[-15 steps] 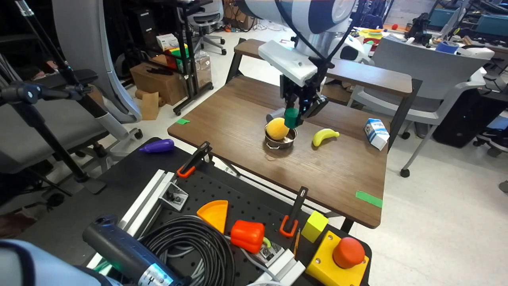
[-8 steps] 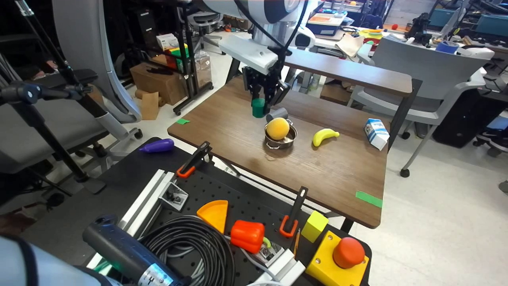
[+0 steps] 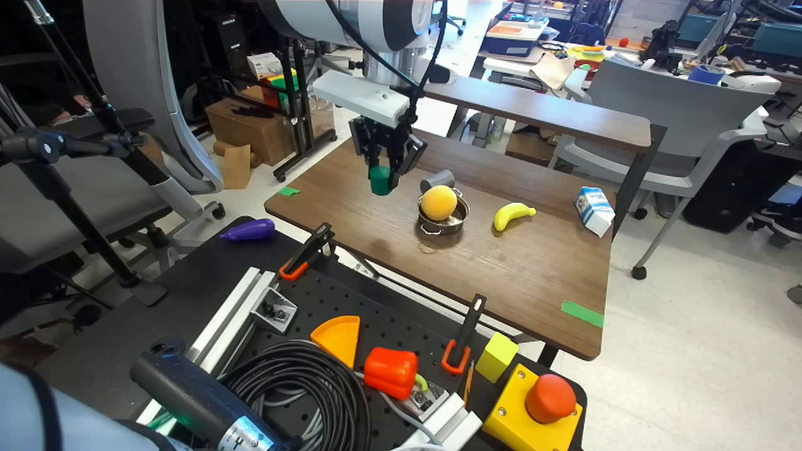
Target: Pick the green object and put it on the left of the table
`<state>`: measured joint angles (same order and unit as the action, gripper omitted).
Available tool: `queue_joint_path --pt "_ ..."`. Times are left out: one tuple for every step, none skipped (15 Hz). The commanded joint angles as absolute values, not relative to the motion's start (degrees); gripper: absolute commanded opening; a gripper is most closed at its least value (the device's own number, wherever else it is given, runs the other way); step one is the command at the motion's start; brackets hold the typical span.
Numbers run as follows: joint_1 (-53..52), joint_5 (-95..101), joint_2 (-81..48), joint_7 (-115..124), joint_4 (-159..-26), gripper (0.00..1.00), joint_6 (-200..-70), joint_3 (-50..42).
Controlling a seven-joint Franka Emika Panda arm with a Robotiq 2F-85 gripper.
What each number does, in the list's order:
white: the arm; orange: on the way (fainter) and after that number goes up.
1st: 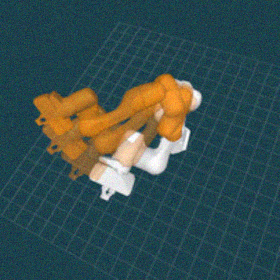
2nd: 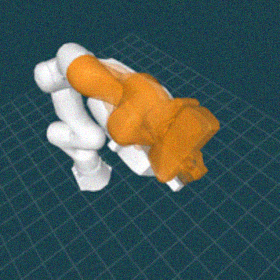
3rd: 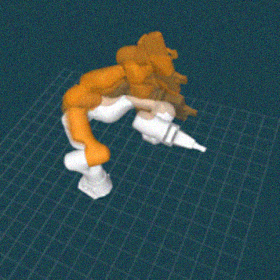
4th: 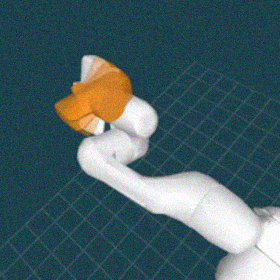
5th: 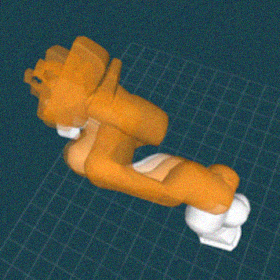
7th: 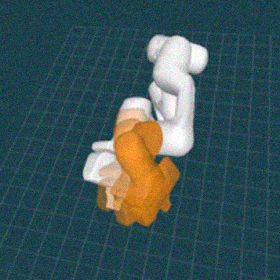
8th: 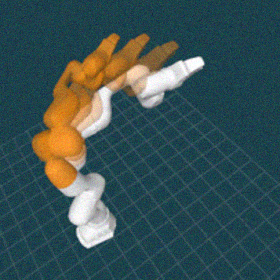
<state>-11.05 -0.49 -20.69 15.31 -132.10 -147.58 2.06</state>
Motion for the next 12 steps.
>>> queue_joint_path --pt "-10.6 1.77 -25.32 12.87 -129.16 0.18 -148.16 1.92" --pt "-10.56 2.1 -26.92 12.32 -128.09 0.18 -148.14 1.81" --pt "-10.5 2.38 -28.1 11.75 -127.23 0.18 -148.04 1.76" --pt "-10.53 2.49 -29.77 11.31 -125.78 0.18 -148.01 1.72" --pt "-10.56 2.43 -31.07 10.88 -124.57 0.18 -147.97 1.69" --pt "-10.62 2.34 -32.31 10.57 -123.23 0.18 -147.73 1.66" --pt "-10.62 2.24 -33.44 10.15 -122.02 0.18 -147.47 1.65" --pt "-10.64 2.19 -34.46 9.89 -120.87 0.18 -147.25 1.6" --pt "-10.66 2.14 -35.4 9.68 -119.83 0.18 -147.22 1.57" --pt "-10.67 2.1 -36.28 9.54 -118.85 0.18 -146.94 1.5" --pt "-10.73 2.1 -37.04 9.48 -118.06 0.18 -146.9 1.42" --pt "-10.79 2.17 -37.34 9.44 -117.45 0.18 -146.66 1.34"
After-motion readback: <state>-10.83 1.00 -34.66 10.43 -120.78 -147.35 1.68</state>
